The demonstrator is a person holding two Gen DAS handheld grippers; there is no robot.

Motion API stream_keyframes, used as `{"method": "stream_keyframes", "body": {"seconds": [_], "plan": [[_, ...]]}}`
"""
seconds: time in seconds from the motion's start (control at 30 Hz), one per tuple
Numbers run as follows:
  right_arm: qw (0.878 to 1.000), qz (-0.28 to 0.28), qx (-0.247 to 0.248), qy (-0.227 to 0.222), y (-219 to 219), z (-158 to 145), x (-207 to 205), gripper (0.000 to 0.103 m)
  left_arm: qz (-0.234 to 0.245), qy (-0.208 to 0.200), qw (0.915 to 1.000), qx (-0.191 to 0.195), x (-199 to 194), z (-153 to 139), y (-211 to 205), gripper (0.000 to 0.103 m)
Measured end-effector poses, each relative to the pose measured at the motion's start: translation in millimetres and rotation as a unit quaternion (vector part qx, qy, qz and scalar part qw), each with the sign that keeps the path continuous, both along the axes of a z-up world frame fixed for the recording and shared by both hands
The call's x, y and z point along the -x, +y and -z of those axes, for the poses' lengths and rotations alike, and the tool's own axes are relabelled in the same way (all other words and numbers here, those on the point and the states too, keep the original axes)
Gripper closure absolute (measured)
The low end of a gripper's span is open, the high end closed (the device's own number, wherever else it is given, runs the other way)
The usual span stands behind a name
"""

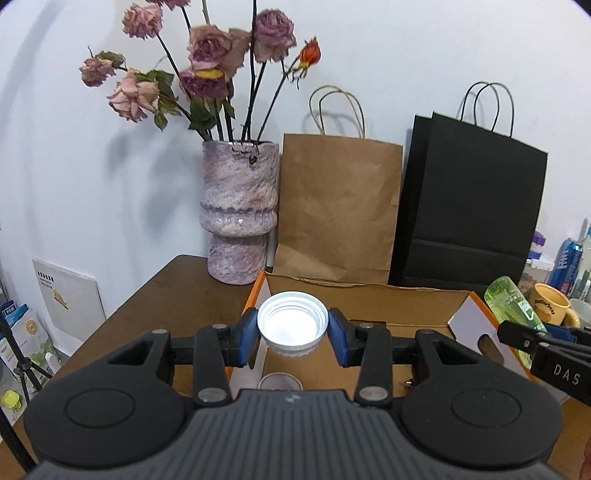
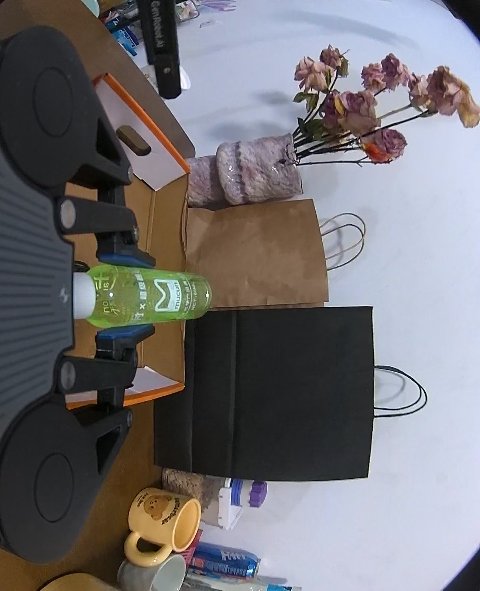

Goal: Organize rigid objects
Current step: 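Lower the white cap and green bottle into the red box and open both tools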

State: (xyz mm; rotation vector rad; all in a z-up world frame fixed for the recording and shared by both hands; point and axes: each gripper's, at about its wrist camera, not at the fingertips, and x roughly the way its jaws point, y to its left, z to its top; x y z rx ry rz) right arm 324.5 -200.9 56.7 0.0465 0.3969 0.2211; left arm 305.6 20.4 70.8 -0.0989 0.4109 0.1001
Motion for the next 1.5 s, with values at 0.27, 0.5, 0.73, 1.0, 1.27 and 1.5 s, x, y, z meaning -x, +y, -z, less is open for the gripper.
{"method": "stream_keyframes", "body": {"seconds": [0.27, 0.5, 0.73, 1.0, 1.27, 1.5], "plan": [[1.0, -0.005, 0.01, 0.014, 8, 6, -35, 0.073, -0.005, 0.023, 0.9997, -0.007, -35, 12, 2, 0.062], [0.999, -0.007, 0.021, 0.036, 12, 19, -58, 0.073, -0.009, 0.044, 0.9988, -0.018, -57, 24, 2, 0.062], [0.998, -0.007, 0.029, 0.061, 13, 37, -70, 0.073, -0.016, 0.067, 0.9971, -0.032, -70, 40, 0, 0.062], [0.996, -0.012, 0.038, 0.073, 16, 48, -72, 0.073, -0.011, 0.08, 0.996, -0.038, -74, 49, -1, 0.062], [0.996, -0.015, 0.044, 0.08, 18, 54, -73, 0.073, -0.003, 0.09, 0.9952, -0.039, -76, 56, -3, 0.062], [0.995, -0.015, 0.046, 0.091, 18, 56, -76, 0.072, -0.005, 0.082, 0.9959, -0.037, -74, 55, -2, 0.058]]}}
